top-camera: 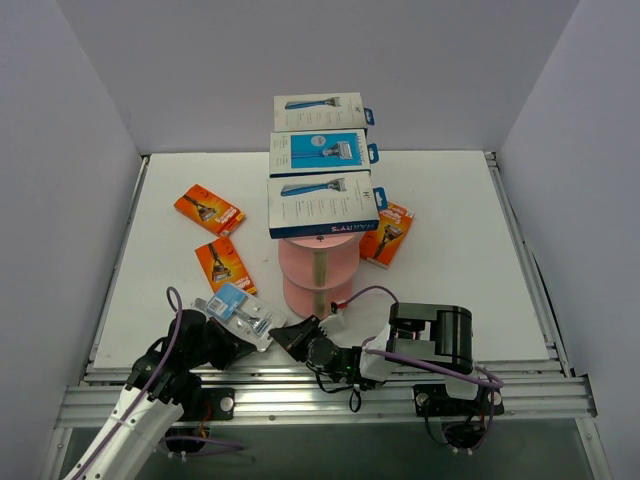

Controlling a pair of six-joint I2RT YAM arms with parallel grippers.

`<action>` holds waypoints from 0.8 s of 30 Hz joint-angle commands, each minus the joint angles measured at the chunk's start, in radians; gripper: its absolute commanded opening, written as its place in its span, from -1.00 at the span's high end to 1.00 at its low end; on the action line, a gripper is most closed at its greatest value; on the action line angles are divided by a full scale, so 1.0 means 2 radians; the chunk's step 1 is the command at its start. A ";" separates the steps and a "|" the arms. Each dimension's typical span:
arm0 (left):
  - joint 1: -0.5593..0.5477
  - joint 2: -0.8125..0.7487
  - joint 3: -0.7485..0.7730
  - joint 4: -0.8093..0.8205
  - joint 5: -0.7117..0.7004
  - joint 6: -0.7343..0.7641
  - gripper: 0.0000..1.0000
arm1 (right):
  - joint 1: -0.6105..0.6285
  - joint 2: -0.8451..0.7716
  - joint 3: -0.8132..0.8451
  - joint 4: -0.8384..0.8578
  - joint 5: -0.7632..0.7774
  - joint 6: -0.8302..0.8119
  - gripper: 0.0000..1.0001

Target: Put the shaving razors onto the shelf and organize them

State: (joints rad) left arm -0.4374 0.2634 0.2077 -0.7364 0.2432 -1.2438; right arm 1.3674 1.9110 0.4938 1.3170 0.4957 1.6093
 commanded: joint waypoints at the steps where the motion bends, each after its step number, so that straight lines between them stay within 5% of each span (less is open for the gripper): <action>1: -0.002 0.003 0.014 0.028 0.020 0.009 0.93 | -0.003 -0.023 0.012 0.171 0.021 -0.015 1.00; 7: -0.002 0.013 0.026 0.031 0.016 0.010 0.38 | -0.003 -0.040 0.005 0.164 0.025 -0.022 1.00; 13: -0.002 0.018 0.046 0.025 0.007 0.011 0.11 | -0.001 -0.047 -0.001 0.165 0.026 -0.023 1.00; 24: -0.002 0.031 0.151 -0.021 -0.043 0.060 -0.04 | -0.009 -0.047 -0.001 0.164 -0.029 -0.024 1.00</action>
State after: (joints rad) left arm -0.4385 0.3164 0.4248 -0.7631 0.1974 -1.1759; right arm 1.3552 1.8542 0.4908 1.3209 0.4591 1.5734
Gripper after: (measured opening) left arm 0.514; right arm 0.005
